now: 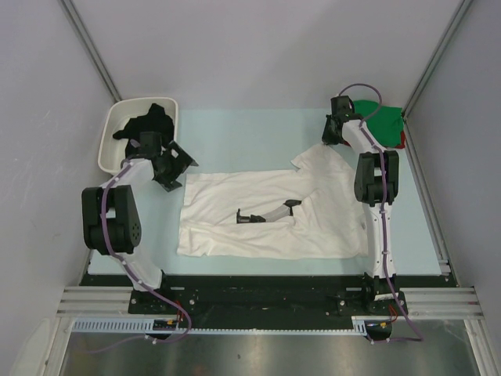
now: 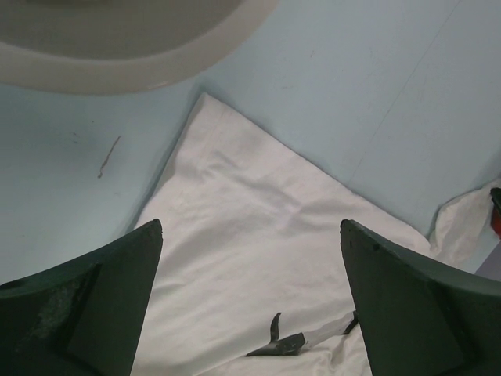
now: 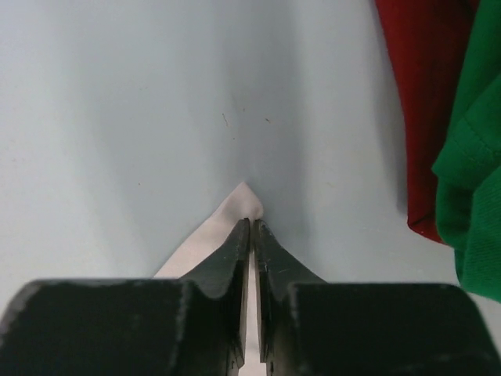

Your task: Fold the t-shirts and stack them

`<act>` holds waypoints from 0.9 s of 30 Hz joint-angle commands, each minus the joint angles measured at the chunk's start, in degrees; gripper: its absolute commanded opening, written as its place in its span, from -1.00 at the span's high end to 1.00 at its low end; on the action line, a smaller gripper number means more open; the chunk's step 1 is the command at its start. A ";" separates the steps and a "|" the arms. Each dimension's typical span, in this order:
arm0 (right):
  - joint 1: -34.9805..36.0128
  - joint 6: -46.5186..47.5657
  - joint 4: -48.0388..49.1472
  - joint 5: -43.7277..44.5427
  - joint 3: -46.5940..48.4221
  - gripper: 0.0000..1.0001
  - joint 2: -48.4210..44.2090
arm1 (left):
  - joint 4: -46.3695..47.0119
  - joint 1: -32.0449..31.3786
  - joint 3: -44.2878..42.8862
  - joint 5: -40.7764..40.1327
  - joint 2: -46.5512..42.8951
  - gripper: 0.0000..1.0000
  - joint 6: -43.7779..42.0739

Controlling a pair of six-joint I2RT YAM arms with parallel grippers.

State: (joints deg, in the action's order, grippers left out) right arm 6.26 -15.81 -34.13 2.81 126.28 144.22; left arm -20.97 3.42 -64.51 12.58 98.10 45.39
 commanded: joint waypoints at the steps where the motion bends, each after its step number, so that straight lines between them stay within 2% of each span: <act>1: 0.59 -0.44 -2.26 0.88 2.04 0.98 2.20 | -3.80 0.62 -6.32 -1.32 2.52 -0.99 -3.90; 8: 0.86 -1.94 -0.42 0.89 -1.20 1.00 0.71 | -13.65 0.62 -19.23 -10.28 9.11 -0.97 -11.89; 11: 0.95 -2.47 1.34 0.18 -4.01 1.00 -1.13 | -15.15 0.45 -21.44 -10.47 11.31 -0.92 -13.47; 18: 0.95 -2.91 3.10 -2.02 -6.48 1.00 -3.68 | -15.68 -2.80 -20.92 -14.51 14.48 -0.82 -16.12; 27: 0.77 -2.38 4.16 -2.19 -8.94 1.00 -5.35 | -16.73 -8.34 -21.97 -19.25 16.59 -0.81 -17.61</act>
State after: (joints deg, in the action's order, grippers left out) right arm 6.46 -17.96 -28.27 2.50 119.37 141.16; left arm -36.64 -3.60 -84.68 -2.87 114.48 29.63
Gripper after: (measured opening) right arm 0.010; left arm 0.905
